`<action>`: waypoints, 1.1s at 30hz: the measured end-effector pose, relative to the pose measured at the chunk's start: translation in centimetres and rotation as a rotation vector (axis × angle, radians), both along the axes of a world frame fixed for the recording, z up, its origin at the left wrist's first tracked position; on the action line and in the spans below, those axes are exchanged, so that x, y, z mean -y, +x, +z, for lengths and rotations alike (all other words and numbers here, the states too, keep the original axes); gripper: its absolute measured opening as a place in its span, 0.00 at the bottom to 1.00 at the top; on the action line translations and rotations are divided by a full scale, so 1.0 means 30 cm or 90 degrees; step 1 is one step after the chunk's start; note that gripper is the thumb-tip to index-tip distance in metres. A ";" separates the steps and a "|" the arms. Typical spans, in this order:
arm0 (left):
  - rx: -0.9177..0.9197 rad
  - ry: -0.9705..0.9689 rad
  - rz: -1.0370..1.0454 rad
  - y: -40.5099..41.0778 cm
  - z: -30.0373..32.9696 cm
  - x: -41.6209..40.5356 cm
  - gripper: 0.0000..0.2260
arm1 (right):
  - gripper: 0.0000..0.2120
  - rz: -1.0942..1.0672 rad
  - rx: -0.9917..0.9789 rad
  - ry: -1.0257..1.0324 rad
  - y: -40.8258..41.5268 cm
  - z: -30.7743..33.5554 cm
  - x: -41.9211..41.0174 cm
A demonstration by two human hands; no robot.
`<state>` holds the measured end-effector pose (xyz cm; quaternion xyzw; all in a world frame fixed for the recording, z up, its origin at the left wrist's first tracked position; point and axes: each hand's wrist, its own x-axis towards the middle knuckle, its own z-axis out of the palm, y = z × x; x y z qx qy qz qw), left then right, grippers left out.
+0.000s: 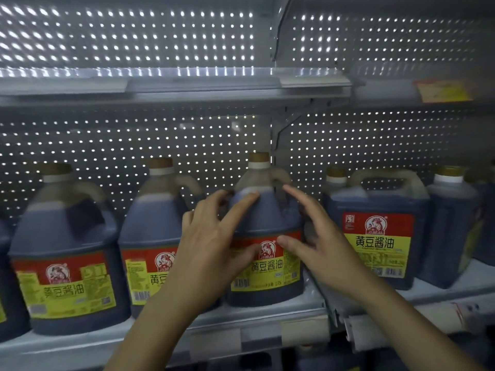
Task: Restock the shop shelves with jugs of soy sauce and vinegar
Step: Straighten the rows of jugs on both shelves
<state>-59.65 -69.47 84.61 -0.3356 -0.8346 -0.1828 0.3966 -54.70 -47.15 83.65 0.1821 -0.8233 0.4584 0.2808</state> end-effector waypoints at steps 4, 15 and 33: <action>-0.080 0.077 -0.098 0.035 0.017 -0.073 0.29 | 0.34 -0.071 -0.015 0.036 0.089 0.019 -0.049; 0.113 0.035 -0.234 0.029 0.074 -0.574 0.32 | 0.32 -0.447 -0.142 0.203 0.224 0.072 -0.491; 0.138 0.094 0.047 0.126 0.070 -0.594 0.35 | 0.46 -0.135 -0.069 0.062 0.106 0.013 -0.538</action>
